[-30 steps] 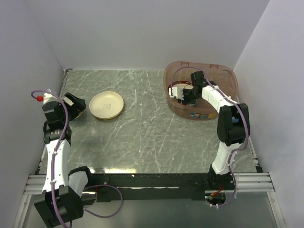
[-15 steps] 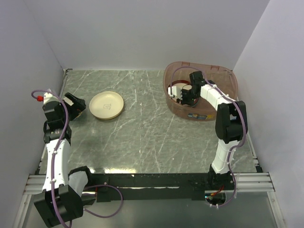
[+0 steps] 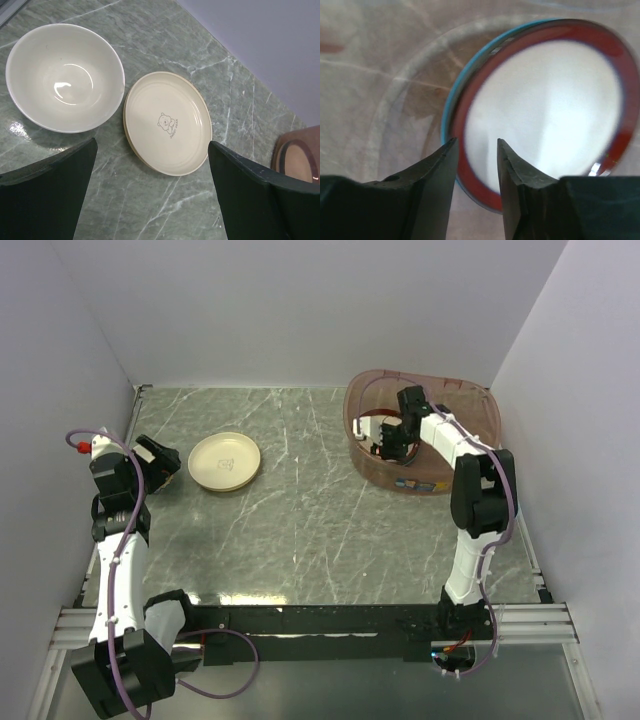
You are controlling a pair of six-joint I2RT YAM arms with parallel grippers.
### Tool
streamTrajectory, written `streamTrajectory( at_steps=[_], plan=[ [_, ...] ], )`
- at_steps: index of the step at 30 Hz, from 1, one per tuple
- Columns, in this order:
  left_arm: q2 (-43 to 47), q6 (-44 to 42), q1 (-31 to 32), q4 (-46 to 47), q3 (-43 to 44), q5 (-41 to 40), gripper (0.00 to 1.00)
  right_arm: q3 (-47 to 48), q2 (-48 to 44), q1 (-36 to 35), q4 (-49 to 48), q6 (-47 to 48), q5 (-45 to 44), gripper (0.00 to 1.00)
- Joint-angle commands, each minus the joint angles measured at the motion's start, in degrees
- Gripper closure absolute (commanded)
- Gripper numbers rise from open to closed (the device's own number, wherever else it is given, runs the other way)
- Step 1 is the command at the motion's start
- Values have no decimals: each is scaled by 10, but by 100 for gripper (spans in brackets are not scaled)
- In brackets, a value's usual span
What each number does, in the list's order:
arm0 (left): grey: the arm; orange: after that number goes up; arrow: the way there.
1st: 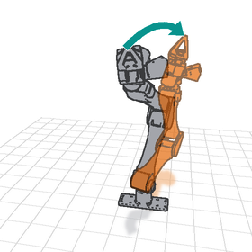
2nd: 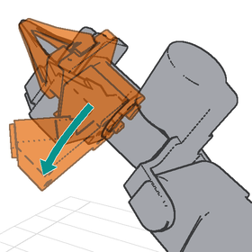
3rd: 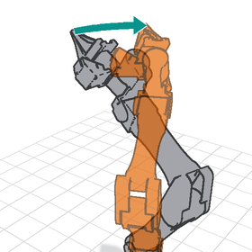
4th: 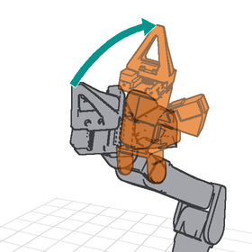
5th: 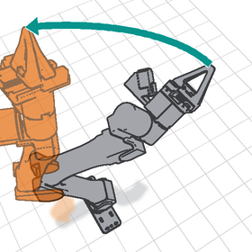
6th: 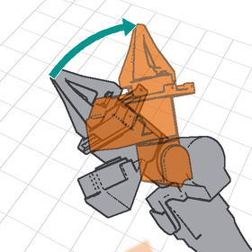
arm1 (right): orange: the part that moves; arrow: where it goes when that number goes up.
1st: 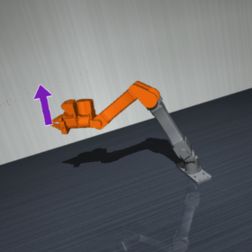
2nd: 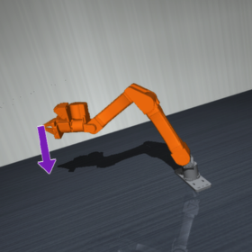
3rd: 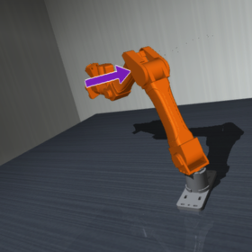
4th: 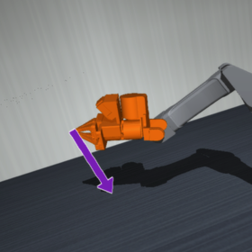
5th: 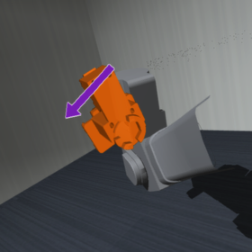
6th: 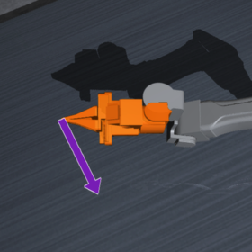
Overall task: Place the mixed dishes into the plastic bin
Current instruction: Place the plate in the plastic bin.
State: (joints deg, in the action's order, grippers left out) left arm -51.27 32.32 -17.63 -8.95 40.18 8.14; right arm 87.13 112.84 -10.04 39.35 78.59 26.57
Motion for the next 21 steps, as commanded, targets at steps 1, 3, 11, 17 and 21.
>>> streamTrajectory(
  at_steps=[1, 3, 11, 17, 21],
  plan=[
    [3, -9, 0, 16, 5, 11, 1, 77, -45, 12, 25, -55, 9, 52],
    [3, -10, 0, 17, 6, 21, 1, 89, -63, 13, 32, -72, 11, 50],
    [-5, -9, 0, 26, 3, 54, 1, 52, -153, 13, -65, -245, -54, 36],
    [-20, -2, 0, 37, -3, 87, 1, 48, -236, 14, -82, -419, -50, 27],
    [-39, 5, 1, 39, 0, 121, 1, -6, -313, 14, -121, -534, 41, 21]
  ],
)
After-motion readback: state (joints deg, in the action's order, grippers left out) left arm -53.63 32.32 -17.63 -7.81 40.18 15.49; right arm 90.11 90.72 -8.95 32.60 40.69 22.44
